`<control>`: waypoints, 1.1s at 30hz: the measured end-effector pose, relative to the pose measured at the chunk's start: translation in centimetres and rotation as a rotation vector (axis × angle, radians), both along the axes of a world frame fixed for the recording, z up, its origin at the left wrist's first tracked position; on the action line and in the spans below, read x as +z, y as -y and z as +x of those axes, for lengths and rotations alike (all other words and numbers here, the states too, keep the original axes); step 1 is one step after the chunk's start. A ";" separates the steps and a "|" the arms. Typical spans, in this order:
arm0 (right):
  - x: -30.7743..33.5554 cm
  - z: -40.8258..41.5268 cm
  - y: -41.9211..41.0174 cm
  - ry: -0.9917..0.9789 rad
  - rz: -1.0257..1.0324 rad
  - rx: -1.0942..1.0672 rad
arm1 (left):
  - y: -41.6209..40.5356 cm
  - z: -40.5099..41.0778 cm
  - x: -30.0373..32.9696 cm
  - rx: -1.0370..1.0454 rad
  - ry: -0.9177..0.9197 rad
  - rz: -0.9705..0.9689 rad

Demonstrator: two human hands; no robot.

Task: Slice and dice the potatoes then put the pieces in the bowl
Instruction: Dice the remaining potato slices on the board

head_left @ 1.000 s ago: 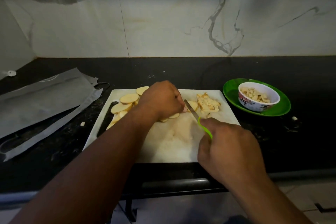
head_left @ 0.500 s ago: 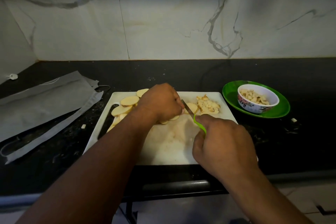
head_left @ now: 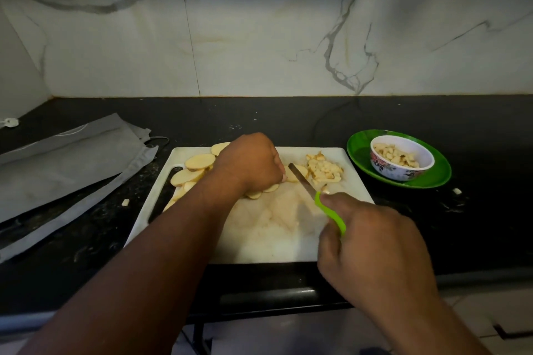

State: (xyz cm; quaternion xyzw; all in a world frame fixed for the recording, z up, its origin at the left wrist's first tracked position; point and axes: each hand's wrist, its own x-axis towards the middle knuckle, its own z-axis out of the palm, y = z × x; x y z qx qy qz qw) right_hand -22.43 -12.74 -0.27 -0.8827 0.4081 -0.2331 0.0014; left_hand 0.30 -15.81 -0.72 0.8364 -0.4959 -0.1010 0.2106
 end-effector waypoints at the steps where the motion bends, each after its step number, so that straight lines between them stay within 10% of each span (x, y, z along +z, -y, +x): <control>1: 0.2 0.9 0.3 0.007 0.000 0.005 | -0.1 -0.1 0.0 0.004 0.003 -0.004; 11: -2.4 0.3 0.0 0.035 0.064 0.052 | -0.3 -0.5 0.3 -0.017 0.028 0.005; 22: -3.1 -1.8 4.1 0.528 0.272 0.020 | -0.2 -3.4 0.7 -0.088 0.350 -0.063; 33: -4.1 -2.4 4.2 0.575 0.307 0.069 | 1.0 -2.3 0.3 -0.269 0.121 -0.019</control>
